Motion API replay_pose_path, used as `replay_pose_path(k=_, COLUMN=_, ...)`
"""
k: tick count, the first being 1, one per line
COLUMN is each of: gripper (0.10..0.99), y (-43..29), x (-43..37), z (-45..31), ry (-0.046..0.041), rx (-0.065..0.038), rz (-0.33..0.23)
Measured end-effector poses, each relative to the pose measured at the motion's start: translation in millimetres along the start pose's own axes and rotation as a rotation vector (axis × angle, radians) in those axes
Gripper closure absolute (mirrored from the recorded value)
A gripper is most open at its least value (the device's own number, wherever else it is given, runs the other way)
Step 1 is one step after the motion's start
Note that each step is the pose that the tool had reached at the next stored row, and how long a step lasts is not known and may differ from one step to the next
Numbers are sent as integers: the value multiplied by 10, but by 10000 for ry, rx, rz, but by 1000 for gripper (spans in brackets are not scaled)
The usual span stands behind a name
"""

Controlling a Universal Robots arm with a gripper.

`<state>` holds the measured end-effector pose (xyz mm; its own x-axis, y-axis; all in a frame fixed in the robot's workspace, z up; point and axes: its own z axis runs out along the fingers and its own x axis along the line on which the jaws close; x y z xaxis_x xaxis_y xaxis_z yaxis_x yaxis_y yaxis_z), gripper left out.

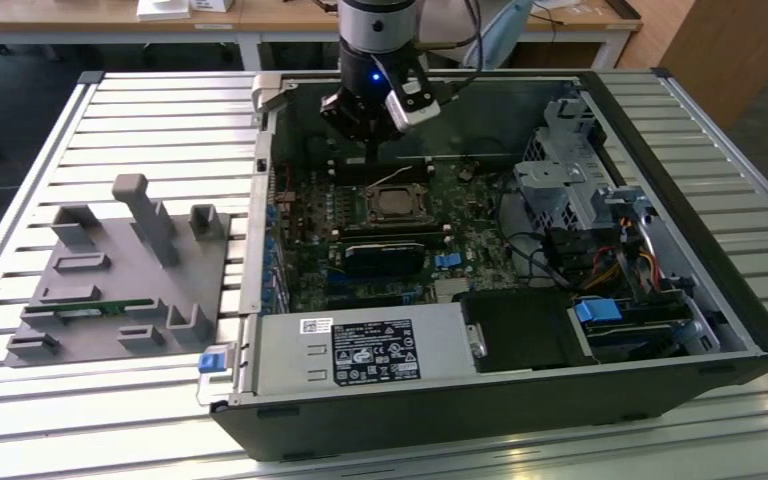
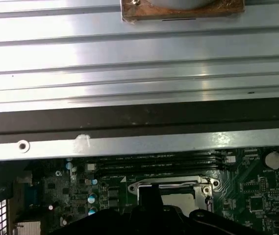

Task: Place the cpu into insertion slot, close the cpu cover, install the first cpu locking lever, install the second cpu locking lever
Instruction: 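Install the first cpu locking lever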

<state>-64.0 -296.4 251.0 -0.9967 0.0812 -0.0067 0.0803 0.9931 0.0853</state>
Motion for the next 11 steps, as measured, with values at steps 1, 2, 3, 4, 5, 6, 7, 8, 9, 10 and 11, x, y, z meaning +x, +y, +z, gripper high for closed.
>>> replay_pose_path(k=1, gripper=980, y=0, x=-6, z=4, ry=1, rx=-5, rz=0)
replay_pose_path(k=2, gripper=980, y=0, x=-5, z=7, ry=2, rx=-4, rz=1)
replay_pose_path(k=3, gripper=980, y=-1, x=-5, z=10, ry=6, rx=-25, rz=2)
replay_pose_path(k=4, gripper=980, y=-2, x=-5, z=14, ry=8, rx=-100, rz=2)
replay_pose_path(k=5, gripper=980, y=-2, x=-5, z=19, ry=11, rx=-199, rz=3)
replay_pose_path(k=6, gripper=980, y=-2, x=-5, z=27, ry=3, rx=-244, rz=-1)
replay_pose_path(k=7, gripper=980, y=-3, x=-6, z=37, ry=-3, rx=-247, rz=-39)
replay_pose_path(k=8, gripper=980, y=-4, x=-7, z=46, ry=-1, rx=-245, rz=-119)
replay_pose_path(k=9, gripper=980, y=-5, x=-9, z=56, ry=3, rx=-246, rz=-226)
replay_pose_path(k=10, gripper=980, y=-6, x=-13, z=68, ry=9, rx=-246, rz=-309)
replay_pose_path(k=11, gripper=980, y=-6, x=-18, z=83, ry=12, rx=-246, rz=-346)
